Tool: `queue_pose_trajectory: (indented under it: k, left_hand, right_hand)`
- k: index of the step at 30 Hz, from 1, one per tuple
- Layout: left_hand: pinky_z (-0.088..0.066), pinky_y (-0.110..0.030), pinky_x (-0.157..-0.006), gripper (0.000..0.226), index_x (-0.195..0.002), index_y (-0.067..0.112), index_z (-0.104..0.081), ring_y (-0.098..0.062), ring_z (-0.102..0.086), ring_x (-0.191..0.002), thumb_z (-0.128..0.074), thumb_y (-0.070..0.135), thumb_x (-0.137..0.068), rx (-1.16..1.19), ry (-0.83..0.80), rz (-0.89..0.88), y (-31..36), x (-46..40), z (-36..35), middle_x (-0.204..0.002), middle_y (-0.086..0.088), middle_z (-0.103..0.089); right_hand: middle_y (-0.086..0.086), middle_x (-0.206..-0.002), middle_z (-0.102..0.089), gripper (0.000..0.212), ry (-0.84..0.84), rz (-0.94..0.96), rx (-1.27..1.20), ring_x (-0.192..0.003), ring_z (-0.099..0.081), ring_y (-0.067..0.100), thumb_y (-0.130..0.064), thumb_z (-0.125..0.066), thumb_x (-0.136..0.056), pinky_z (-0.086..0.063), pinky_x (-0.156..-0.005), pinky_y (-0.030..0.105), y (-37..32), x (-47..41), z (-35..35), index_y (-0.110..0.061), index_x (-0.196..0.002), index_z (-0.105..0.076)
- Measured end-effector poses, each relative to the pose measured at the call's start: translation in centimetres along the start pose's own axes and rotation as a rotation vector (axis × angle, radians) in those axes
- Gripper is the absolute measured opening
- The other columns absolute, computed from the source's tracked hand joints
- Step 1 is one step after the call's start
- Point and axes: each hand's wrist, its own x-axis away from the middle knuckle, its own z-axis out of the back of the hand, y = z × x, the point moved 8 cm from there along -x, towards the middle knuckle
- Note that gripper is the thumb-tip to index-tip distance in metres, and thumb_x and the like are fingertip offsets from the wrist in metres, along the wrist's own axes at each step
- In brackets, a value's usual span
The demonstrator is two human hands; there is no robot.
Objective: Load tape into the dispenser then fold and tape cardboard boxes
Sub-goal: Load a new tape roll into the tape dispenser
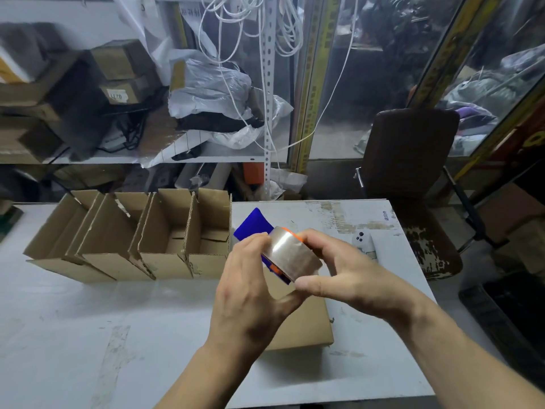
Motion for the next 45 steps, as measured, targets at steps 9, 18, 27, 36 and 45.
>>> queue_pose_trajectory:
  k: [9,18,27,36,45]
  left_hand:
    - [-0.053,-0.040,-0.069,0.043,-0.127,0.027,-0.054,-0.025,-0.062,-0.094,-0.062,0.037,-0.086,-0.267,-0.452,-0.122,0.0,-1.9,-0.5,-0.116,0.006,-0.063]
    - [-0.058,-0.033,-0.050,0.040,-0.112,0.029,-0.070,-0.013,-0.061,-0.057,-0.082,0.010,-0.079,0.296,-0.243,0.431,-3.7,-1.5,-0.1,-0.082,-0.003,-0.067]
    - [-0.063,-0.035,-0.060,0.029,-0.097,0.039,-0.068,-0.012,-0.069,-0.068,-0.089,0.028,-0.081,0.468,-0.103,0.662,-3.7,-1.0,-1.6,-0.080,0.008,-0.074]
    - [-0.054,-0.023,-0.059,0.029,-0.095,0.031,-0.074,-0.005,-0.059,-0.057,-0.092,0.025,-0.074,0.400,-0.200,0.665,-2.6,-0.9,-2.4,-0.068,0.002,-0.070]
    - [-0.063,-0.036,-0.086,0.016,-0.105,0.026,-0.077,-0.009,-0.077,-0.089,-0.081,0.027,-0.090,0.533,-0.053,0.654,-2.2,-1.4,0.2,-0.094,0.009,-0.079]
  right_hand:
    - [0.010,-0.107,-0.073,0.064,-0.041,-0.051,-0.034,-0.098,-0.070,0.027,0.001,-0.088,-0.077,-0.061,-0.081,0.044,0.2,0.0,1.5,-0.023,-0.127,-0.057]
    - [0.004,-0.147,-0.061,0.061,0.388,0.047,-0.619,-0.142,-0.052,0.020,-0.047,-0.062,-0.097,-0.040,-0.116,0.042,6.3,1.0,6.3,-0.020,-0.150,-0.048]
    - [0.021,-0.156,-0.048,0.063,-0.022,-0.173,-1.084,-0.143,-0.048,0.036,-0.001,-0.070,-0.089,-0.025,-0.126,0.057,10.3,-0.3,-4.4,-0.001,-0.148,-0.050]
    - [0.028,-0.151,-0.051,0.060,0.072,-0.182,-1.412,-0.143,-0.050,0.036,-0.022,-0.068,-0.096,-0.026,-0.126,0.047,8.7,-2.9,-5.7,0.002,-0.149,-0.051]
    - [0.020,-0.125,-0.067,0.075,0.132,-0.117,-1.480,-0.103,-0.068,0.037,-0.014,-0.103,-0.054,-0.053,-0.054,0.028,7.7,-2.6,-3.5,-0.006,-0.123,-0.074]
